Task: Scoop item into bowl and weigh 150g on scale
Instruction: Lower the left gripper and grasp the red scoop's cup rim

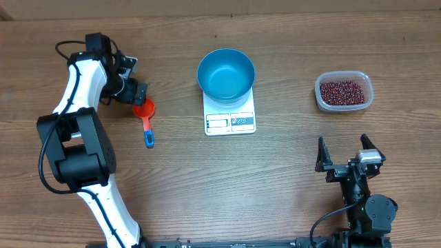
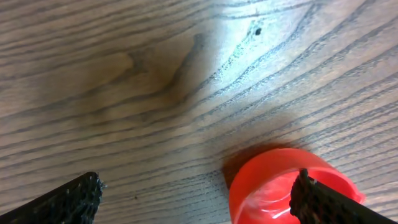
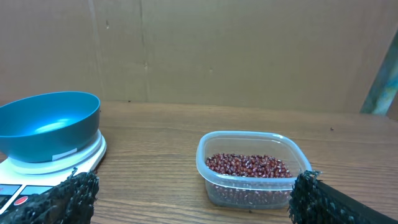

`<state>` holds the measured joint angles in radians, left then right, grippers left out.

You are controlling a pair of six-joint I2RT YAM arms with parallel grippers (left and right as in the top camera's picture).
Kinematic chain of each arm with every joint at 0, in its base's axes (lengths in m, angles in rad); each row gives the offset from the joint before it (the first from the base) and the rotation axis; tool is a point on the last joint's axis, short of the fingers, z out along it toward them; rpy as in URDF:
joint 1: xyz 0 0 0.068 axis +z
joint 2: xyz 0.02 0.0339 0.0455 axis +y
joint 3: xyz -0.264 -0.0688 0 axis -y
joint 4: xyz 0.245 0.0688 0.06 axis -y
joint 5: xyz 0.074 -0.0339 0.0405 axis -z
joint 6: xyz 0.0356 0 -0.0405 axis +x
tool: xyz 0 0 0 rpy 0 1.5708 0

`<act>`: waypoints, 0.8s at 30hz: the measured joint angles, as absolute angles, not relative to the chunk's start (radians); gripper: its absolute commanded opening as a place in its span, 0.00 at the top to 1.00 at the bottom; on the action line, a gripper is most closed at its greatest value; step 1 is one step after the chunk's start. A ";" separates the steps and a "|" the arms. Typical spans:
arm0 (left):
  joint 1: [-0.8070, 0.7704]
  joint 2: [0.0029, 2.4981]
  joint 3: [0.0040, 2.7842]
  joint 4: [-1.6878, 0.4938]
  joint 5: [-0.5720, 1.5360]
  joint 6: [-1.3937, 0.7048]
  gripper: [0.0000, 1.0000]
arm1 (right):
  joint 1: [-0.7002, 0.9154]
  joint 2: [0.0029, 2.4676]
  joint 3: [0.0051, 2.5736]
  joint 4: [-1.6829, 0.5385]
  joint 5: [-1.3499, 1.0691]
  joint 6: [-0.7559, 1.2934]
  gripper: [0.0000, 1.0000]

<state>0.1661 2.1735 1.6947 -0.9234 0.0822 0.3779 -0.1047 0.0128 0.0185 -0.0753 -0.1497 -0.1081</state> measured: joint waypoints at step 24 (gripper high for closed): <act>0.139 2.173 1.650 -0.928 0.073 0.422 0.03 | -0.105 0.013 0.019 -0.076 -0.150 -0.109 0.00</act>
<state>0.1394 2.1735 1.6497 -0.9276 0.0734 0.4221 -0.1047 0.0128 0.0185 -0.0757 -0.1497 -0.1085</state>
